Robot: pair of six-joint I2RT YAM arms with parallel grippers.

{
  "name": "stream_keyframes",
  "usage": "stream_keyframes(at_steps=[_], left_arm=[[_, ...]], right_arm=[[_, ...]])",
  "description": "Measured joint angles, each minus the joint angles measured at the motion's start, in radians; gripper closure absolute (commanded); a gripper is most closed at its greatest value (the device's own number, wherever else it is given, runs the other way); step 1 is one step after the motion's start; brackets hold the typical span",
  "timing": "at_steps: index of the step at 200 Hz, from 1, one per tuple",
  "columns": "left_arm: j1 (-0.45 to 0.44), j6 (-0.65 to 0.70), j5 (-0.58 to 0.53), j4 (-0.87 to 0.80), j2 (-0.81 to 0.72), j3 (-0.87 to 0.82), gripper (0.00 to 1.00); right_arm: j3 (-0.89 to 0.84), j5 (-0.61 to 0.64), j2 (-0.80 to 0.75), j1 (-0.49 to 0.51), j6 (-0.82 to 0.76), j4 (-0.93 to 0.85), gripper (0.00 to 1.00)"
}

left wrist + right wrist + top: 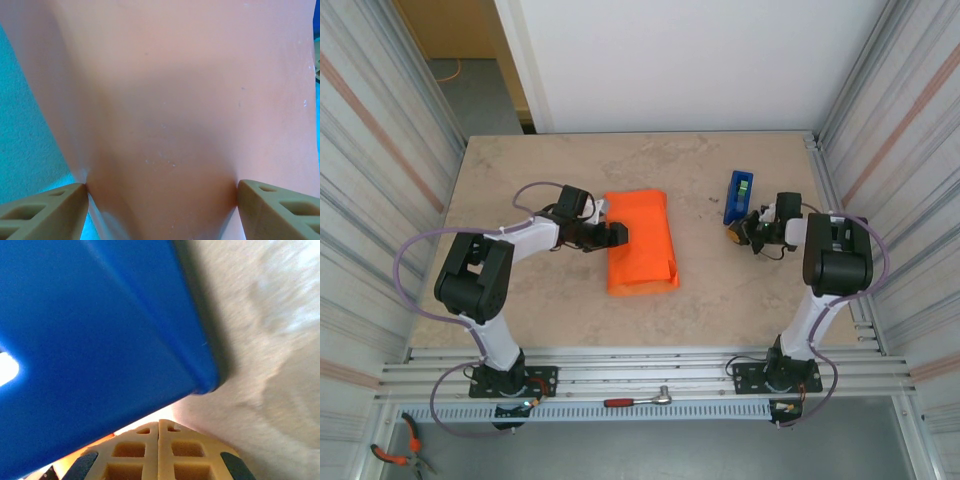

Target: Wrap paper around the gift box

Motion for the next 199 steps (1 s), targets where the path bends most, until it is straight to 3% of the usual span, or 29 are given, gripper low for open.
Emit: stream_keyframes(at_steps=[66, 125, 199], left_arm=[[0.0, 0.0, 0.0, 0.0, 0.0, 0.0, 0.23], [0.0, 0.0, 0.0, 0.001, 0.0, 0.0, 0.23], [0.0, 0.0, 0.0, 0.002, 0.0, -0.001, 0.23]], right_arm=[[0.24, -0.012, -0.069, 0.204, -0.115, -0.198, 1.0], [0.51, -0.022, 0.014, 0.401, -0.319, -0.469, 1.0], [0.634, 0.068, 0.109, 0.476, -0.494, -0.716, 1.0]])
